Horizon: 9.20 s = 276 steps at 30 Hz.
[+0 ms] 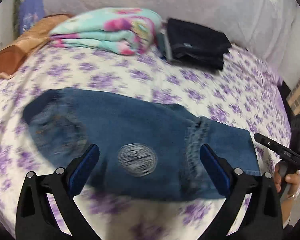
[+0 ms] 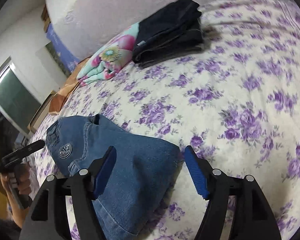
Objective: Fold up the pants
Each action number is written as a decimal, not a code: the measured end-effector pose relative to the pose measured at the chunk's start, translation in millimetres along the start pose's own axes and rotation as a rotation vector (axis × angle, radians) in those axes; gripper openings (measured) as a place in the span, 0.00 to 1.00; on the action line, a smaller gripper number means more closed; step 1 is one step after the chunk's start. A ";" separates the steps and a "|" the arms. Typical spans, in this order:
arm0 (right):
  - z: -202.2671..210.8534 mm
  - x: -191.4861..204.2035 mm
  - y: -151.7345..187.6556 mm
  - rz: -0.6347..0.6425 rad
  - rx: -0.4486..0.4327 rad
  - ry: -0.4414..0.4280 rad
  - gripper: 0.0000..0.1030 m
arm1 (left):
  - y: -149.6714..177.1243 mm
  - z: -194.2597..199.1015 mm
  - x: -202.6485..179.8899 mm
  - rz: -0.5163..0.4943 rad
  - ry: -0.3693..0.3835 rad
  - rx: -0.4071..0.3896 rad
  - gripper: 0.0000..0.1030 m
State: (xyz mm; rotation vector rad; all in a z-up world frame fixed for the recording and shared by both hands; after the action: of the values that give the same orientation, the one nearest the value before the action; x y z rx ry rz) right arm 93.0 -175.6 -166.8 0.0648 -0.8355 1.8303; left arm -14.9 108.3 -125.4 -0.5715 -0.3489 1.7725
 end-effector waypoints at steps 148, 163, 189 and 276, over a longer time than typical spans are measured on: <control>22.7 64.2 17.3 0.180 -0.050 0.137 0.71 | -11.0 -101.6 -40.8 -0.017 0.014 0.124 0.95; 4.7 15.1 65.3 -0.199 0.167 -0.166 0.89 | 13.7 -95.2 -22.3 0.005 0.194 0.346 0.96; -0.1 -12.1 57.9 -0.283 0.065 -0.224 0.51 | 30.6 -119.1 -92.8 0.034 0.425 0.496 0.96; 27.0 51.3 -136.9 0.106 -0.551 0.381 0.96 | -140.2 -96.9 -157.2 -0.160 -0.147 -0.298 0.95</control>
State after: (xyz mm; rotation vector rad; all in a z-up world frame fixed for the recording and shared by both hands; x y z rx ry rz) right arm 177.2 -124.9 -55.3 -0.6684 -1.0464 1.5771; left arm 183.3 -9.9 -103.4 -0.6054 -0.7500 1.6219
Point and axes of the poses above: each gripper's, at about its wrist camera, not at the fingertips, and z roughly against the way its jaws point, x to its left, y to its underside, the point moved 8 cm from there along -z, roughly the way its jaws point, and after that the axes turned 9 degrees about x, right-handed, at the moved point
